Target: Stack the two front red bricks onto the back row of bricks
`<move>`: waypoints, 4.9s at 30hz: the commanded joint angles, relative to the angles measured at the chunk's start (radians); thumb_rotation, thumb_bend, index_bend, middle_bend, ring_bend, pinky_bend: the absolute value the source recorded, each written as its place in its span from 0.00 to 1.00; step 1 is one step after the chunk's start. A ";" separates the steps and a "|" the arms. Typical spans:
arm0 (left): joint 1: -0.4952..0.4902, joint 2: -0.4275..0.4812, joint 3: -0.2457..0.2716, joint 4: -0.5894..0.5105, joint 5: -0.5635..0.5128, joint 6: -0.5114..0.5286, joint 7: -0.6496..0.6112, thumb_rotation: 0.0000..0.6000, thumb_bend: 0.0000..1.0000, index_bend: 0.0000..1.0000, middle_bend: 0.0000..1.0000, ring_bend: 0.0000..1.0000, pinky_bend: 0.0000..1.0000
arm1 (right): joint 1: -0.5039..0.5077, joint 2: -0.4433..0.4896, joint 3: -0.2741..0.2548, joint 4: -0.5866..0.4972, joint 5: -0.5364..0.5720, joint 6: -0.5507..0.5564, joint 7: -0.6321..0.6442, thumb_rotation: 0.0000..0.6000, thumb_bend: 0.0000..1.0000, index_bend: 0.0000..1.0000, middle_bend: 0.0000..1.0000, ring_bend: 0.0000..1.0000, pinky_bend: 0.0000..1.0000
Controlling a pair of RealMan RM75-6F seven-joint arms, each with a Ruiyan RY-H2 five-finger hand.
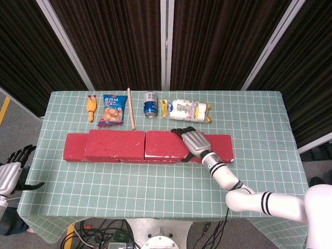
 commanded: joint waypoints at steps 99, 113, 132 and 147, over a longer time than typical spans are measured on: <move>0.006 -0.002 0.007 0.026 0.002 -0.012 -0.035 1.00 0.00 0.03 0.00 0.00 0.00 | 0.054 -0.043 -0.018 0.063 -0.020 -0.031 -0.017 1.00 0.00 0.00 0.00 0.00 0.00; 0.010 -0.002 0.008 0.031 0.004 -0.009 -0.042 1.00 0.00 0.03 0.00 0.00 0.00 | 0.057 -0.045 -0.019 0.059 -0.018 -0.029 -0.019 1.00 0.00 0.00 0.00 0.00 0.00; 0.022 0.011 -0.011 -0.031 0.015 0.064 0.027 1.00 0.00 0.03 0.00 0.00 0.00 | -0.144 0.267 -0.046 -0.283 -0.289 0.211 0.071 1.00 0.00 0.00 0.00 0.00 0.00; 0.075 -0.029 -0.007 -0.056 0.094 0.240 0.261 1.00 0.00 0.03 0.00 0.00 0.00 | -0.611 0.345 -0.308 -0.099 -0.685 0.721 0.249 1.00 0.00 0.00 0.00 0.00 0.00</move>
